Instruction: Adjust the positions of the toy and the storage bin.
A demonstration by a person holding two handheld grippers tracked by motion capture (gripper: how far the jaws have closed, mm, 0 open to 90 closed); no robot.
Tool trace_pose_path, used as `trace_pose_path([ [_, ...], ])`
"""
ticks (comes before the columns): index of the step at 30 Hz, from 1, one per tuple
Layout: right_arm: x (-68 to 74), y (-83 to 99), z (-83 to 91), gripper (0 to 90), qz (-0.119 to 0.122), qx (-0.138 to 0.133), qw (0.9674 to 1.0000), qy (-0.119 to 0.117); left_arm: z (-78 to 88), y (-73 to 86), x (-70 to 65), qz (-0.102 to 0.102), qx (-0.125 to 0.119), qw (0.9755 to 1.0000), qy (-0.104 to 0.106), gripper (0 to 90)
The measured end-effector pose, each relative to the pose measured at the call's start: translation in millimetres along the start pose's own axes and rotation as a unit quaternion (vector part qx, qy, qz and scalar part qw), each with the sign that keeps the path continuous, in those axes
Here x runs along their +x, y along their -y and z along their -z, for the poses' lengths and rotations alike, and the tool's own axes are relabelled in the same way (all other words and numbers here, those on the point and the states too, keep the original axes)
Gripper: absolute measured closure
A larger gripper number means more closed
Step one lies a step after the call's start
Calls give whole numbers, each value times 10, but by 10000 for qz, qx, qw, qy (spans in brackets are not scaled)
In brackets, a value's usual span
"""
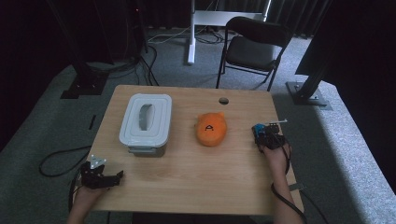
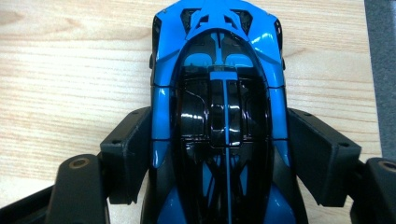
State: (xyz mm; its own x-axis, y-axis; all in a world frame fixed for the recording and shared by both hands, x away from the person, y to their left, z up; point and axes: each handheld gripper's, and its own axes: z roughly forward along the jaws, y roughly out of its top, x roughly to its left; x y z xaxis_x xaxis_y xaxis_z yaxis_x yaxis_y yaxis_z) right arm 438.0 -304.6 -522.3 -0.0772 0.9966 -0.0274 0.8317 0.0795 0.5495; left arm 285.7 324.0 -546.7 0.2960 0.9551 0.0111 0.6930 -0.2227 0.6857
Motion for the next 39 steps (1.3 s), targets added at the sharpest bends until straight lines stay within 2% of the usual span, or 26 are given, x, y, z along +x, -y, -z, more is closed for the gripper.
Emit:
trace_pose_path([
  [4, -22, 7, -4, 262, -46, -19, 10000, -85, 1, 0, -1, 1, 3, 10000, -2, 3],
  [9, -76, 28, 31, 124, -111, -116, 9989, -443, 1, 1, -1, 5, 0, 10000, -3, 3],
  [12, -117, 36, 90, 111, -207, -216, 9983, -493, 1, 1, -1, 4, 2, 10000, -3, 3],
  [15, -193, 55, 193, 111, -473, -471, 9957, -646, 1, 1, -1, 4, 1, 10000, -2, 3],
  [16, -193, 55, 193, 111, -473, -471, 9957, -646, 1, 1, -1, 4, 1, 10000, -2, 3],
  [17, -226, 65, 273, 112, -508, -666, 9947, -594, 1, 1, -1, 4, 2, 10000, -3, 3],
  [18, -241, 70, 304, 126, -434, -763, 9944, -595, 1, 1, -1, 4, 1, 10000, -3, 3],
  [19, -241, 70, 304, 126, -434, -763, 9944, -595, 1, 1, -1, 4, 1, 10000, -3, 3],
  [20, -286, 70, 351, 129, -278, -873, 9927, -779, 1, 1, -1, 5, 1, 10000, -3, 3],
  [22, -333, 72, 387, 131, -450, -980, 9877, -1130, 1, 1, -1, 5, 0, 10000, -3, 3],
  [23, -335, 69, 407, 139, -449, -1036, 9875, -1100, 1, 1, -1, 5, 0, 10000, -3, 3],
  [24, -320, 64, 420, 140, -406, -1088, 9885, -965, 1, 1, -1, 4, 3, 10000, -4, 3],
  [26, -273, 32, 419, 108, -410, -942, 9913, -817, 1, 1, -1, 5, 2, 10000, -4, 3],
  [27, -273, 32, 419, 108, -410, -942, 9913, -817, 1, 1, -1, 4, 1, 10000, -3, 3],
  [28, -227, 0, 370, 107, -307, -790, 9934, -773, 1, 1, -1, 4, 1, 10000, -4, 3],
  [29, -218, -14, 328, 107, -334, -728, 9932, -849, 1, 1, -1, 5, 1, 10000, -3, 3],
  [32, -195, -42, 202, 107, -277, -594, 9953, -718, 1, 1, -1, 5, 1, 10000, -3, 3],
  [34, -181, -52, 129, 107, -202, -523, 9961, -684, 1, 1, -1, 4, 1, 10000, -2, 3],
  [36, -150, -53, 71, 107, -8, -460, 9977, -498, 1, 1, -1, 4, 1, 10000, -3, 3],
  [39, -135, -56, 6, 108, 31, -407, 9982, -437, 1, 1, -1, 4, 0, 10000, -3, 3],
])
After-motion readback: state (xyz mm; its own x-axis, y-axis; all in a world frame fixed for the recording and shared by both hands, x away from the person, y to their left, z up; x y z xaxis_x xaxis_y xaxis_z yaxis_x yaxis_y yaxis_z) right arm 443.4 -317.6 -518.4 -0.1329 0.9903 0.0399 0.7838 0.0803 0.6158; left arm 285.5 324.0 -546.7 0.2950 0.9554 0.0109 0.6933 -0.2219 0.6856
